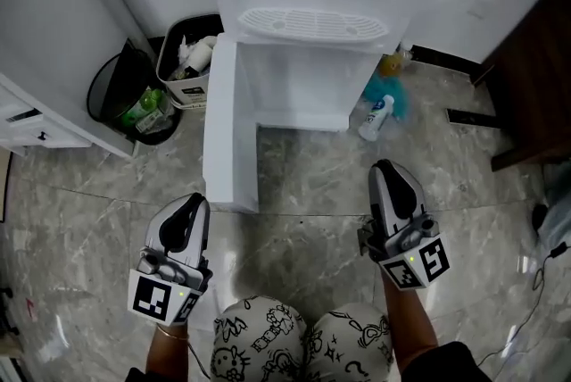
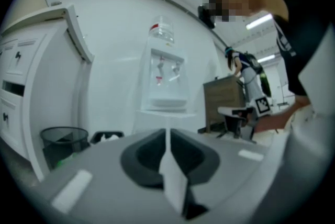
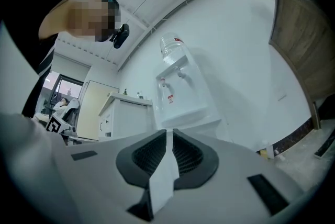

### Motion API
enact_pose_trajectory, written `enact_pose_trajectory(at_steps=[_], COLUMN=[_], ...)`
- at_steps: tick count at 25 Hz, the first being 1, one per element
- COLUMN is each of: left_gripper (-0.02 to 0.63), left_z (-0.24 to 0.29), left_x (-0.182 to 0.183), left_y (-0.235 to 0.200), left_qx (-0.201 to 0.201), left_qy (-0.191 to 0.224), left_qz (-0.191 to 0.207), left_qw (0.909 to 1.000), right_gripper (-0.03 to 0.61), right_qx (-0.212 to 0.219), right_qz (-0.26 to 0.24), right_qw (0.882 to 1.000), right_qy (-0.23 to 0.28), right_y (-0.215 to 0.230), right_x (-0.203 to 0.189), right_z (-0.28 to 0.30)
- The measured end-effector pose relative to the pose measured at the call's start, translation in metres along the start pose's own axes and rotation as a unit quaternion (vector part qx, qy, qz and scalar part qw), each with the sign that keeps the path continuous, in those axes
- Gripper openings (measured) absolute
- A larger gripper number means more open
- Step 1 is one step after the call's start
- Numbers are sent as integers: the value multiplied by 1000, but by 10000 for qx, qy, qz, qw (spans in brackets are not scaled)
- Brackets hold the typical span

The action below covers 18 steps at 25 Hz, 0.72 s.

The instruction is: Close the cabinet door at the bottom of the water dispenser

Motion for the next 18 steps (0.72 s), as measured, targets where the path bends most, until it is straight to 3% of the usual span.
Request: enact_pose_trajectory(at_steps=[7,13,18], left_gripper=[-2,0,2], left_z=[16,65,124], left_x=[-3,3,2], left_y=[-3,24,51], left_qx=[-58,-887,-1227], left_qy=[229,303,480], left_qz=[-129,77,85], left_qw=[9996,9956,9913], right_gripper=[18,18,18], right_qx=[-254,-491,-559], right_qz=[-161,-357,-401], right_qw=[9995,9978,9971], right_qy=[8,261,332], right_y=[7,15,18], right_x=[3,23,31], right_z=[-6,-19,-25])
Point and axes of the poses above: the fingertips, and each gripper's own axes: z forward along the fingers, y to its right, x out of its top, the point moved 6 cm from there along -z, backward along the fingers, and after that the axes turned 13 degrees about -x, right-handed, at the moved point
